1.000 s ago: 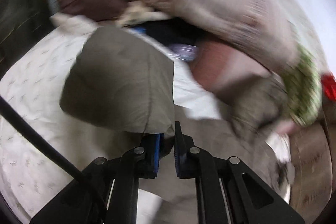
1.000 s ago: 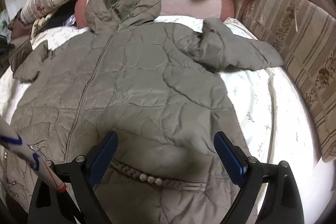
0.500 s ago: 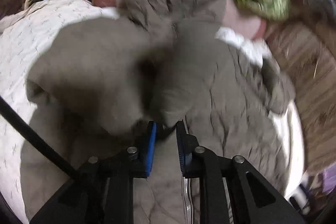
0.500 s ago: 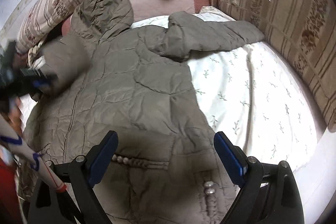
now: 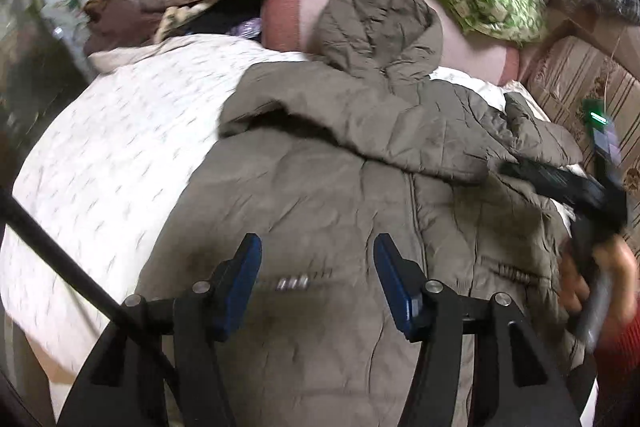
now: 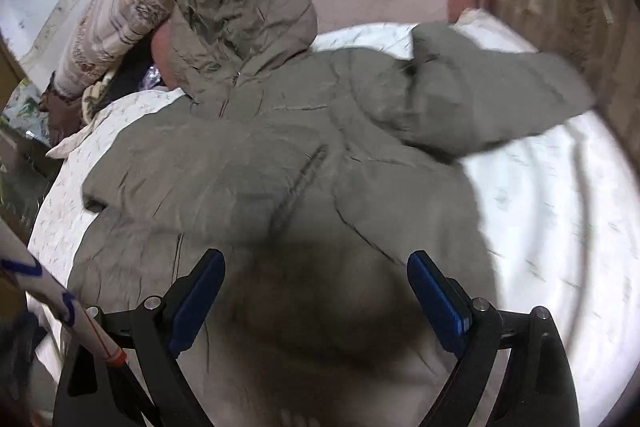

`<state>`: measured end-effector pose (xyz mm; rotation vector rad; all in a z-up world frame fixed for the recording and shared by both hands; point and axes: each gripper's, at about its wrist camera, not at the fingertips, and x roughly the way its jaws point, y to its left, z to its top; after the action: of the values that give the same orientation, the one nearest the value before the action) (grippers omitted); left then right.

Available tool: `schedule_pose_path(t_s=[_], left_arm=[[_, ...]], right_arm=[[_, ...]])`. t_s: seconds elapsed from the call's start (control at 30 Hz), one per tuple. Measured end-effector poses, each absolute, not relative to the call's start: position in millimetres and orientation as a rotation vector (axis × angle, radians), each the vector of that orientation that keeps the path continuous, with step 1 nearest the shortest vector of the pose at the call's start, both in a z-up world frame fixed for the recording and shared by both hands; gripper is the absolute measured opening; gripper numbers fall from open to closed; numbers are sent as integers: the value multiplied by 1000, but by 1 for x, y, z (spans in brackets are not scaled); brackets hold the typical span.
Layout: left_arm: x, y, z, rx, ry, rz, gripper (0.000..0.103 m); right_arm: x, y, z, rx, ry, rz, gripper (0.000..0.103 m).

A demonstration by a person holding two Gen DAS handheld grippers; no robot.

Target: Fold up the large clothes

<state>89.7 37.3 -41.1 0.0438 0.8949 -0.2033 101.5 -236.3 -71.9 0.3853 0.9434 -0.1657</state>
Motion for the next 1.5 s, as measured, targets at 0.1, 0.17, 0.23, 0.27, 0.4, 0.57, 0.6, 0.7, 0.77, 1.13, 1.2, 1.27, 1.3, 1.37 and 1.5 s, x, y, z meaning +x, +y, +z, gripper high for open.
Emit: schedule_pose_path(t_s=[0.1,0.17,0.23,0.27,0.4,0.57,0.6,0.7,0.77,1.13,1.2,1.27,1.3,1.37,1.5], left_arm=[[71,42,-40,69,866,-169,57],[64,41,-40,105,853,-141,57],[62,38,-42,121,859,-136,57],[61,37,-42,116,864,-140,57],[58,32,-39,91,874,-157,57],[46,18,-28,99,867,-168,57],[43,14,-25,107,866,-169,57],[39,4,-16,143,856,-175,57],[39,-3,-12,154,849,-176,57],[58,-44,-33,171,961,-211,57],[62,-49,-36,184,967,-203,57],[67,-52,-40,195,976,-186,57],[70,-54,-42,193,984,-181,57],[78,-56,-48,179,1014,-177,57],[82,-60,-57,186,1044,-168,57]], right_arm=[[138,-225,-89,402,980,-132,92],[161,-215,-100,382,1039,-98,43],[176,-209,-103,336,1108,-83,25],[177,-211,-96,331,1085,-87,17],[183,-241,-66,330,996,-184,13],[202,-282,-89,265,1041,-354,9],[203,-285,-97,262,1061,-347,9],[188,-300,-103,335,1042,-289,24],[156,-326,-91,465,951,-224,55],[37,-577,-117,1010,670,-482,69],[28,-610,-132,1107,623,-523,69],[35,-636,-146,1165,610,-518,69],[40,-641,-146,1158,610,-533,69],[58,-641,-147,1107,613,-548,69],[104,-639,-148,1037,671,-525,62]])
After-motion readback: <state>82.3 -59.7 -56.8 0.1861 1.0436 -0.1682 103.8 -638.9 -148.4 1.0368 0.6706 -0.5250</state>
